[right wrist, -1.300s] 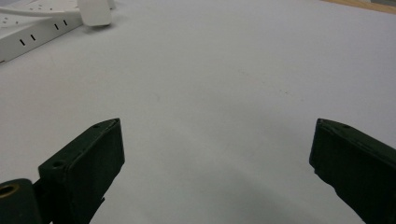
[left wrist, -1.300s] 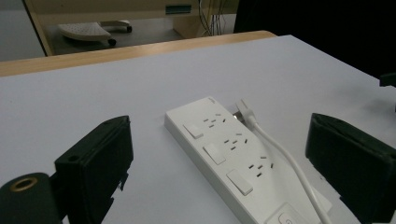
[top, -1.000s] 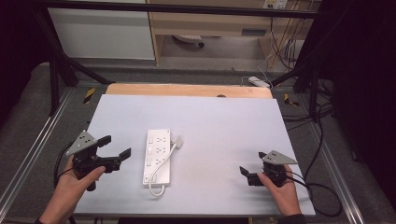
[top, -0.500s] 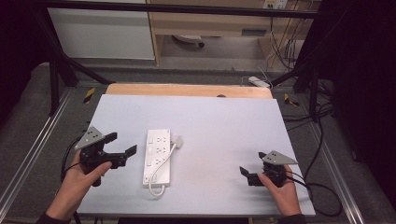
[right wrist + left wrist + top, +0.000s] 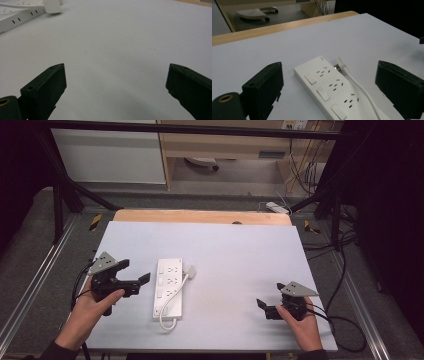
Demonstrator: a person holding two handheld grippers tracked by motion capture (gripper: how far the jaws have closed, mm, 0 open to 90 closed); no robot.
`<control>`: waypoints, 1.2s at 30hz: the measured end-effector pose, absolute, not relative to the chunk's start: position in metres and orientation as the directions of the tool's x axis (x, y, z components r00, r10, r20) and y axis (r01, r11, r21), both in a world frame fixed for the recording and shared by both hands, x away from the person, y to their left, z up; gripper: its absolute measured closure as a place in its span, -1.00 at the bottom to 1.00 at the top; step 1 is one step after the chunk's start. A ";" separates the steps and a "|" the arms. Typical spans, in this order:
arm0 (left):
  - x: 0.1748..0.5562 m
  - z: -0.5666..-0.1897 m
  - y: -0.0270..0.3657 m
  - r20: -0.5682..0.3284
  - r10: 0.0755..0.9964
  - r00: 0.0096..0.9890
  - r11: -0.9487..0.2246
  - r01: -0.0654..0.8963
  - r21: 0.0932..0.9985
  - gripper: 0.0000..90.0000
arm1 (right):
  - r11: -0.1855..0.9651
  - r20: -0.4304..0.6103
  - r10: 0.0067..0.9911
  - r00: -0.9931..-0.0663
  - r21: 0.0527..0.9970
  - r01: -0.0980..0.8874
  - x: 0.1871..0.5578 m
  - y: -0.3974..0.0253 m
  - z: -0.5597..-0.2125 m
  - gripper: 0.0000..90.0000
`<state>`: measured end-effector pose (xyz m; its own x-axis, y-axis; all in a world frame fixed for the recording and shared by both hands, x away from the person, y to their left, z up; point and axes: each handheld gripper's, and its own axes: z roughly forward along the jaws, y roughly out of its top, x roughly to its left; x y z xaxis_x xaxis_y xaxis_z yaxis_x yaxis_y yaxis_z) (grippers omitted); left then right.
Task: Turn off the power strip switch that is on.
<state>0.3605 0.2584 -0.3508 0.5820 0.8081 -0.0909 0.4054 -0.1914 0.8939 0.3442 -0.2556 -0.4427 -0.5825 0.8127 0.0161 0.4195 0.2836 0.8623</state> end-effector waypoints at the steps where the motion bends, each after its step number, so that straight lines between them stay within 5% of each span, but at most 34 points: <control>1: 0.361 -0.351 0.258 -0.090 0.809 0.581 -0.193 0.407 0.893 -0.82 | 0.285 0.015 0.812 -0.583 0.862 0.419 0.344 -0.256 -0.443 -0.92; 36: 0.383 -0.379 0.246 -0.086 0.804 0.588 -0.258 0.476 0.841 -0.77 | 0.291 0.017 0.807 -0.590 0.858 0.423 0.344 -0.255 -0.443 -0.92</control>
<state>0.3830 0.2462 -0.3795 0.5884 0.8040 -0.0863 0.4760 -0.2581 0.8407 0.3442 -0.2552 -0.4432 -0.5901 0.8071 0.0174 0.4226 0.2905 0.8585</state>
